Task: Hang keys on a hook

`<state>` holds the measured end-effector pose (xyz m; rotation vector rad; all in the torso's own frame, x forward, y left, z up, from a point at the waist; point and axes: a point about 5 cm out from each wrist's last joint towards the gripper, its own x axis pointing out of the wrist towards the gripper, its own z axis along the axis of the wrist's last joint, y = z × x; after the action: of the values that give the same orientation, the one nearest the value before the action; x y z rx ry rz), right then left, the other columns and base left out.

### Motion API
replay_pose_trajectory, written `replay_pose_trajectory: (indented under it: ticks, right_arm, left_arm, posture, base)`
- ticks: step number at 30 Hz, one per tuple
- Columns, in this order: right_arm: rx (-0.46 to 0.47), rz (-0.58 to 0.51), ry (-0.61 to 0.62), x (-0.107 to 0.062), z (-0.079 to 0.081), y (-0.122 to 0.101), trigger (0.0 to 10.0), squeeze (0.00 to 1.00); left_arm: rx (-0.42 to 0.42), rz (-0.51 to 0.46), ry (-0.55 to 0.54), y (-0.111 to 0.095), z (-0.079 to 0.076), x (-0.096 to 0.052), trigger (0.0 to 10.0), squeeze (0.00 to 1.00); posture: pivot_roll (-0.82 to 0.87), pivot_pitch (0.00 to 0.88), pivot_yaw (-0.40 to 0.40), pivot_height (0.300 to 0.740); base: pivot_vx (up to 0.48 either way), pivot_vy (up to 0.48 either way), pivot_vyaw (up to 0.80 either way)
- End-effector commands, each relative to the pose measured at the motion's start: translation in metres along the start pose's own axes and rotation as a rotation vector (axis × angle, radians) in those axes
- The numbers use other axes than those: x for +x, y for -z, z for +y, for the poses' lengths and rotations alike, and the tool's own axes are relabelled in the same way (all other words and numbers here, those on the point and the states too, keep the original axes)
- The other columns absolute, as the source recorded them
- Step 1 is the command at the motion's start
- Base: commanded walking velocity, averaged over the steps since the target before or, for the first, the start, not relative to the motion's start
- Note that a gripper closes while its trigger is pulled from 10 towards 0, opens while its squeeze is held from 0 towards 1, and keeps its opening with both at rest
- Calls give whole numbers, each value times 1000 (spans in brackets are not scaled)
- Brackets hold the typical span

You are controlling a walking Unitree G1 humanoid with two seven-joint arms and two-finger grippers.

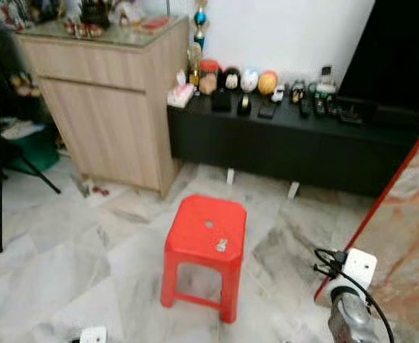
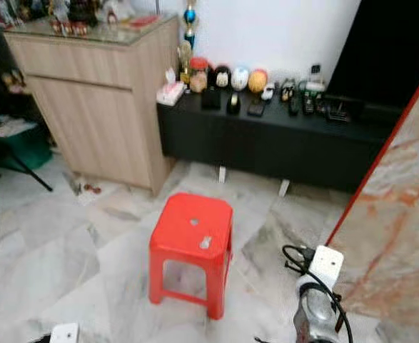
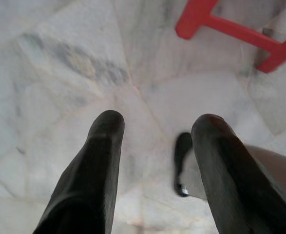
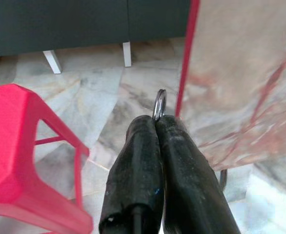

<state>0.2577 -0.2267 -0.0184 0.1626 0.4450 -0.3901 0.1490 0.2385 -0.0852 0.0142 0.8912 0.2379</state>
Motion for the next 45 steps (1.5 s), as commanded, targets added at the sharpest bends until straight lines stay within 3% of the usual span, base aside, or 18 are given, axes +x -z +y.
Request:
replay_pose_trajectory:
  ticks: [1,18,30,45]
  right_arm:
    - [0,-12,-11,2,3,-4,10000,0]
    - [24,-104,-5,10,6,-32,10000,0]
    - [5,-130,-11,12,12,-39,10000,0]
    - [44,-190,-1,12,13,-52,10000,0]
  left_arm:
    - [29,29,6,7,4,-2,10000,0]
    - [24,19,3,5,3,-1,10000,0]
    - [13,16,4,2,3,0,10000,0]
    - [19,15,8,3,6,-1,10000,0]
  posture:
    - [115,0,-71,740]
    - [102,0,-77,740]
    - [100,27,-75,740]
    - [88,24,-57,740]
  base:
    - [0,-319,0]
    - [0,-322,0]
    - [0,-325,0]
    - [0,-334,0]
